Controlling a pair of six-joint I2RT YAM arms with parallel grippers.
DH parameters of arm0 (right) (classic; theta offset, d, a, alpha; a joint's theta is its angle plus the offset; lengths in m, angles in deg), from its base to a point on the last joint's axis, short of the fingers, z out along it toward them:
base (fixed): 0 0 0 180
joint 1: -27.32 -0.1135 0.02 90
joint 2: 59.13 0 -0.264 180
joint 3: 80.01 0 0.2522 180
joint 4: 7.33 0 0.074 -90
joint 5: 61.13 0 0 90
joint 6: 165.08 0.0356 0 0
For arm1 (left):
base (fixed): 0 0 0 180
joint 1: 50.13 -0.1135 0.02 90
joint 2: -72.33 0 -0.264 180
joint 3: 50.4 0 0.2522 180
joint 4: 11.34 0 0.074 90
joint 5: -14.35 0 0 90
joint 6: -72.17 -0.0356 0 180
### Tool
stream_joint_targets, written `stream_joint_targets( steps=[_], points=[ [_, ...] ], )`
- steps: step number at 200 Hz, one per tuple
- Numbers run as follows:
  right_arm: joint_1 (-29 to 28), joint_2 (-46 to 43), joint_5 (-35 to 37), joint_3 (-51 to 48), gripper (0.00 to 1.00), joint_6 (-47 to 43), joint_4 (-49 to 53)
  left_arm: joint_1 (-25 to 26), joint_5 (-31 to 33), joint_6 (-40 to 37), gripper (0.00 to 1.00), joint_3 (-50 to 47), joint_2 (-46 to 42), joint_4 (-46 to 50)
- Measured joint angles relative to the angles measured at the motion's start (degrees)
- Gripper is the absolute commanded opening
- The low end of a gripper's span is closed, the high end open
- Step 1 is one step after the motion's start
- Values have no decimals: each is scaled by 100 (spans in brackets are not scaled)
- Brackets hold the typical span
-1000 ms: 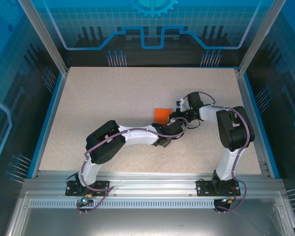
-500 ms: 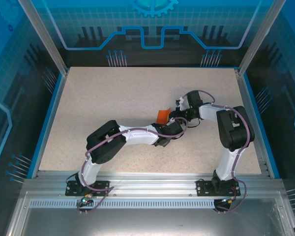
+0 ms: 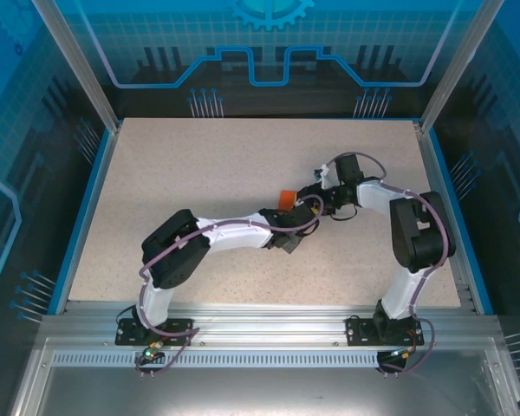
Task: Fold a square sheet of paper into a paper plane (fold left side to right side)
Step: Fold the wing for the fifth time at the center of the table.
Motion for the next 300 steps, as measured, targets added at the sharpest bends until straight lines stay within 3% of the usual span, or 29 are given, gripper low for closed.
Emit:
stream_joint_targets(
  steps=[21,40,133,182,300],
  points=[
    [192,-367,37,-195,83,-13,-15,-264,-485,162,0,0,-61,-24],
    [337,-647,98,-442,84,-24,-35,-481,-973,275,0,-4,-61,-46],
    [382,-682,48,-1091,70,20,-396,-1191,-2986,1099,0,-315,-61,-826],
    [173,-284,-33,-1222,69,173,-804,-1596,-3755,1829,0,-828,-61,-1550],
    [-264,341,-44,-621,56,546,-1469,-2031,-4708,3025,0,-1567,-103,-2992]
  ],
)
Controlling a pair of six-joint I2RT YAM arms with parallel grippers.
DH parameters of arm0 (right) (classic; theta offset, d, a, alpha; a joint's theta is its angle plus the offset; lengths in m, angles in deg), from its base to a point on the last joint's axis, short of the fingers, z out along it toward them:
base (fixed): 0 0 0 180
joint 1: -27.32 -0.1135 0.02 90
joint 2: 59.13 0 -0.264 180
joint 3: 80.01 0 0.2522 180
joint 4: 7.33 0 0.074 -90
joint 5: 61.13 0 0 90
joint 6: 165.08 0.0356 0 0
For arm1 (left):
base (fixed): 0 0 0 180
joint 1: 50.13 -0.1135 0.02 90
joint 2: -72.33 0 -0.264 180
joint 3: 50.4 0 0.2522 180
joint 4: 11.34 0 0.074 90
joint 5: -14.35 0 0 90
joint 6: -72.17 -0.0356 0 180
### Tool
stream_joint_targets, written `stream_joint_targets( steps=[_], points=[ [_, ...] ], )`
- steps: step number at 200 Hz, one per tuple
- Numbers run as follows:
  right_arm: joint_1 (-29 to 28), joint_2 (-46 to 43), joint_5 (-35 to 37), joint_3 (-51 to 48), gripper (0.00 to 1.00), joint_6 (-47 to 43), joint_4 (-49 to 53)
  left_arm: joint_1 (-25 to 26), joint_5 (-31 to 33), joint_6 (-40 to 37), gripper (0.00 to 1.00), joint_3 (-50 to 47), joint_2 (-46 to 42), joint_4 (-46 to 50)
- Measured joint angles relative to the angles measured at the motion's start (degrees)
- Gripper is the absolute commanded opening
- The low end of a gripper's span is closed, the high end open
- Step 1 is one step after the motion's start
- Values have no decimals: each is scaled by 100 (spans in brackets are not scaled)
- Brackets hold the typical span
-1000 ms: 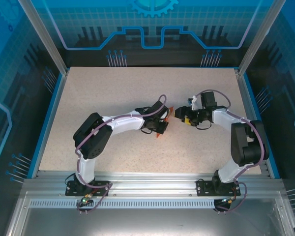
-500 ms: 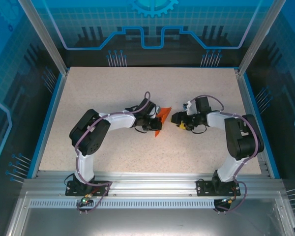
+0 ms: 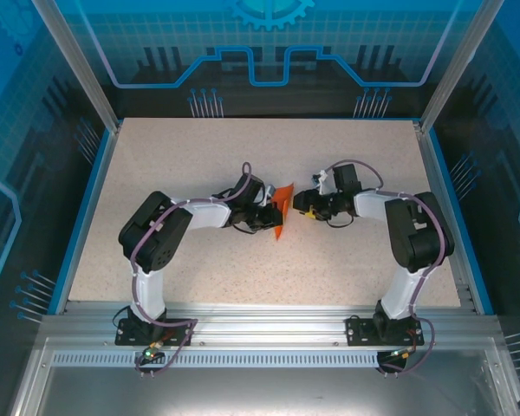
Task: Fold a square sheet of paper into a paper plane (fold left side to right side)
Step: Fold the wing for the fifth time at the center of the table.
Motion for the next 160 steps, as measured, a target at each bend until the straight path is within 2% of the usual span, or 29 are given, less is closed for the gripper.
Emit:
stream_joint_targets(
  steps=[81,129,160],
  points=[
    [-192,426,46,396,48,76,2,0,-149,387,0,-149,-7,-457],
    [-232,472,92,525,50,79,13,-4,-208,739,0,-343,-7,-898],
    [-221,468,142,525,55,74,15,-63,-254,933,0,-470,-7,-1176]
  ],
)
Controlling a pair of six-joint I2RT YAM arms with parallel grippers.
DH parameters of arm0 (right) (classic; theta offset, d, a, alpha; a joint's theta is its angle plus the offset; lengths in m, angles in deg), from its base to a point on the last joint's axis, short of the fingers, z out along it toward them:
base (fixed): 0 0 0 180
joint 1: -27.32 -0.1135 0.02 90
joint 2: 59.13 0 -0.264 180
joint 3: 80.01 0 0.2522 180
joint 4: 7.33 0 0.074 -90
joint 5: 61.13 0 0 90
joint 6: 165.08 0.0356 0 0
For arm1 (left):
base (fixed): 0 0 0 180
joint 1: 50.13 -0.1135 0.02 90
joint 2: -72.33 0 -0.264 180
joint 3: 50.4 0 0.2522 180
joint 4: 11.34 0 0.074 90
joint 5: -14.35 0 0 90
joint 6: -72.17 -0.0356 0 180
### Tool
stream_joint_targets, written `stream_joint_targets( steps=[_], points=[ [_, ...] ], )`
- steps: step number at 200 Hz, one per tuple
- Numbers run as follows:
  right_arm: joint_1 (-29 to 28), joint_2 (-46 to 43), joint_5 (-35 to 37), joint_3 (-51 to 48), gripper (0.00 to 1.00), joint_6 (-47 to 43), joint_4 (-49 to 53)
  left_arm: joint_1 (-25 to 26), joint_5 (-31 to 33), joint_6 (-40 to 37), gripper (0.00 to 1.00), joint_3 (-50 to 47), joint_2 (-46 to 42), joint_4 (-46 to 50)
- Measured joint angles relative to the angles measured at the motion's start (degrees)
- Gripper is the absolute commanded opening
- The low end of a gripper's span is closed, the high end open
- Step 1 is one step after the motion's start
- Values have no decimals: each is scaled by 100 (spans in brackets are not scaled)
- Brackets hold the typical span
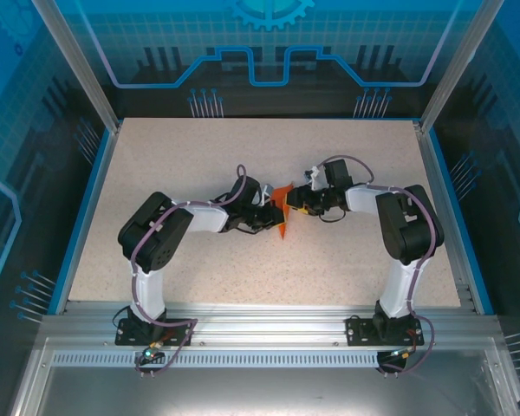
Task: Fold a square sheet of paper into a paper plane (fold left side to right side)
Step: Fold the wing for the fifth time at the center of the table.
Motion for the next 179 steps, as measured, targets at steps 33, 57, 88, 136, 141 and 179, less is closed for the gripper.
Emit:
stream_joint_targets(
  steps=[33,57,88,136,141,179],
  points=[
    [66,-74,4,-24,61,-4,2,-127,-28,129,0,-197,0,-214],
    [103,-146,2,-26,62,-2,-2,-179,-42,175,0,-286,0,-280],
    [107,-155,2,-26,69,7,-11,-216,-46,236,0,-385,-35,-391],
    [81,-114,0,151,82,155,-39,-304,-68,269,0,-483,-103,-542],
    [74,-87,0,219,83,155,-42,-308,-81,269,0,-487,-103,-546],
    [-15,160,4,715,97,306,-35,-313,-96,269,0,-492,-105,-553]
  ],
)
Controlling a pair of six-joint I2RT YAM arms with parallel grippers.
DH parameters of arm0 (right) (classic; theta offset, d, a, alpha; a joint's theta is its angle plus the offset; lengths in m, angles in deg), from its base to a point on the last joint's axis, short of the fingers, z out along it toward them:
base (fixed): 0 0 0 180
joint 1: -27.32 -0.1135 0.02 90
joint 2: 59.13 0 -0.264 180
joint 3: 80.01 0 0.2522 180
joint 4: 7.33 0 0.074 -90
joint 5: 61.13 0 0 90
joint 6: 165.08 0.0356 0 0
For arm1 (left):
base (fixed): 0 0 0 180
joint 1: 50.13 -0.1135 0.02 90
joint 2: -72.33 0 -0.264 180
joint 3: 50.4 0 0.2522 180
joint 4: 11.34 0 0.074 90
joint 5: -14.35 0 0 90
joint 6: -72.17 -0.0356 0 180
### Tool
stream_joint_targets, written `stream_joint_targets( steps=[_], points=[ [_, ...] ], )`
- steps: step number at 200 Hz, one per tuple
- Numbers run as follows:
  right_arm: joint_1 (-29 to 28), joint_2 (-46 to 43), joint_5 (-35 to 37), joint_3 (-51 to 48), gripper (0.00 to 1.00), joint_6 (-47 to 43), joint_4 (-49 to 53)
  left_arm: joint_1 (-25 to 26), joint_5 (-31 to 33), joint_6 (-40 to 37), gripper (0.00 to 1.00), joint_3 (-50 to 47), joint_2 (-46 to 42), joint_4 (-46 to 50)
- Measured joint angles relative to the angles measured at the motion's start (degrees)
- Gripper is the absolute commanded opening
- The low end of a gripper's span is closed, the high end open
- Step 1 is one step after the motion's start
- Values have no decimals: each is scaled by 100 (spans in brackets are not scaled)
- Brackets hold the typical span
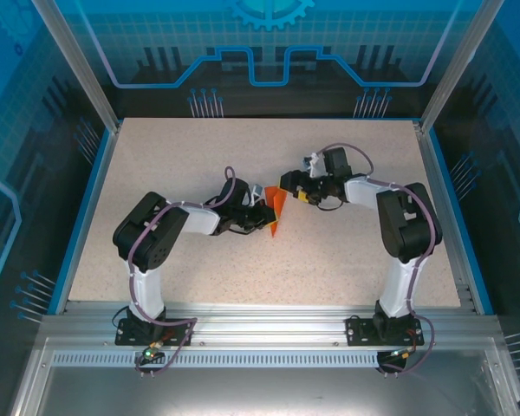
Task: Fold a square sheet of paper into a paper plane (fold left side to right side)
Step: Fold the wing for the fifth time at the center of the table.
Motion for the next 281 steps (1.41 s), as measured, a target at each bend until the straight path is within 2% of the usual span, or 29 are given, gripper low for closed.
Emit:
stream_joint_targets(
  steps=[11,94,186,232,281],
  points=[
    [-33,107,11,162,100,31,35,0,-7,0,0,0,0,0],
    [-295,828,306,1342,100,63,791,0,-9,-2,0,0,0,2],
    [-369,1152,498,1784,100,76,1401,0,-9,-7,0,0,0,2],
    [-461,1364,863,2269,99,35,2129,0,-9,-20,0,0,0,4],
    [-516,1390,1054,2374,100,-52,2352,-13,0,-155,0,0,0,133]
  ],
)
